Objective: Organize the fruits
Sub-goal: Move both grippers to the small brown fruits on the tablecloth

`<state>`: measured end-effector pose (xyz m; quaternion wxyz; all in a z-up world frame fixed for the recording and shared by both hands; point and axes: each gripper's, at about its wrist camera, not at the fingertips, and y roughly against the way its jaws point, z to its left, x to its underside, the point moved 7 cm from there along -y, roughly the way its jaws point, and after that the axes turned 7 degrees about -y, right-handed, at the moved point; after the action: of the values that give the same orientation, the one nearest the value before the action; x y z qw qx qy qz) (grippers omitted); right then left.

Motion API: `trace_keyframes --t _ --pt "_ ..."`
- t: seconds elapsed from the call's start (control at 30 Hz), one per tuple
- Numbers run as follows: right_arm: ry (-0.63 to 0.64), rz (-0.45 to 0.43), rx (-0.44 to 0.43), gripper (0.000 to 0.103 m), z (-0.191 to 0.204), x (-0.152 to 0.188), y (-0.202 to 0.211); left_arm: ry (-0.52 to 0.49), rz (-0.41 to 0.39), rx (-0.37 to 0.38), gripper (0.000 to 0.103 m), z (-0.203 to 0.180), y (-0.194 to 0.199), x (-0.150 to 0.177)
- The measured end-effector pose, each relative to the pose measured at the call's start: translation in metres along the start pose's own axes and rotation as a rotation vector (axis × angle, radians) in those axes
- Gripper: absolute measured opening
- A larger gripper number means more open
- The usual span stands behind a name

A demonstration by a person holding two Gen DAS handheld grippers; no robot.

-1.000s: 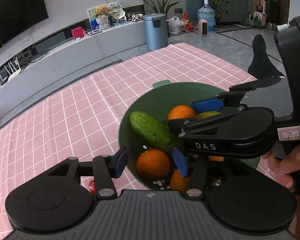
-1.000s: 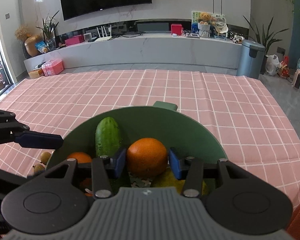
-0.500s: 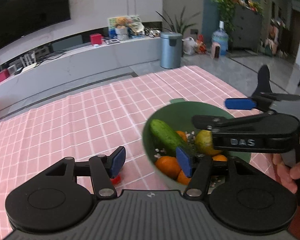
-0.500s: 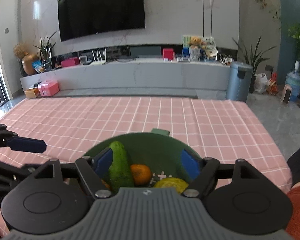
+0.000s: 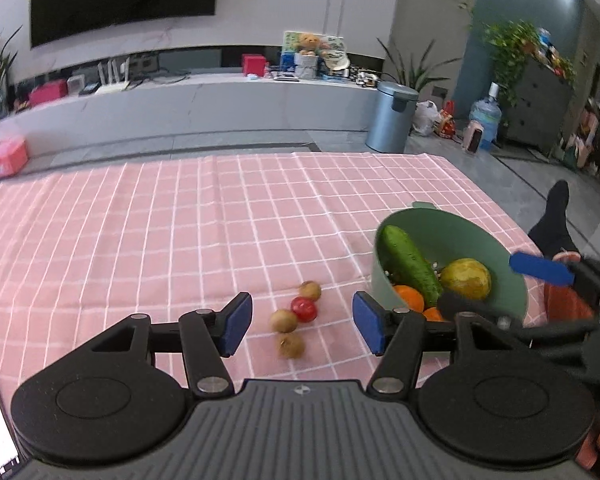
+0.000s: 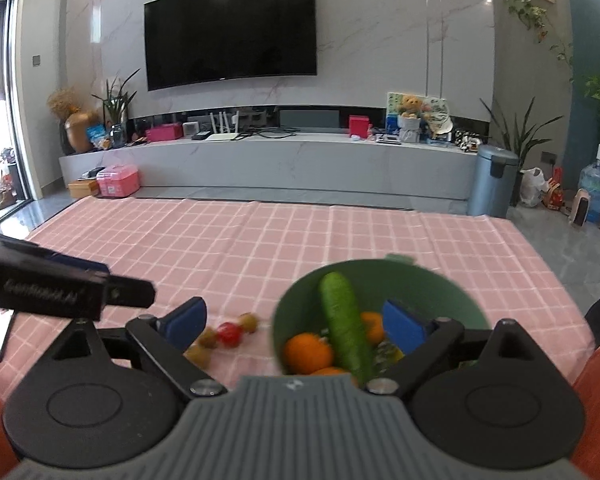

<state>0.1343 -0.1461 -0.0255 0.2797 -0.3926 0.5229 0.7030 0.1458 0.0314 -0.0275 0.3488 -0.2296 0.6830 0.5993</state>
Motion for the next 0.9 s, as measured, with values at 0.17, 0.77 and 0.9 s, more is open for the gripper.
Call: trace_keyframes --t 0.17,0.77,0.9 --pt "0.037 0.031 -0.015 0.087 0.028 0.014 -0.006 0.068 0.007 0.031 0.064 0.017 -0.001 0.009" --pt "0.169 0.186 -0.017 0.035 0.063 0.054 -0.063 0.205 0.119 0.171 0.044 0.038 -0.047 0.046" --pt "0.198 0.216 -0.017 0.025 0.059 0.060 -0.080 0.189 0.161 0.171 0.044 0.034 -0.063 0.049"
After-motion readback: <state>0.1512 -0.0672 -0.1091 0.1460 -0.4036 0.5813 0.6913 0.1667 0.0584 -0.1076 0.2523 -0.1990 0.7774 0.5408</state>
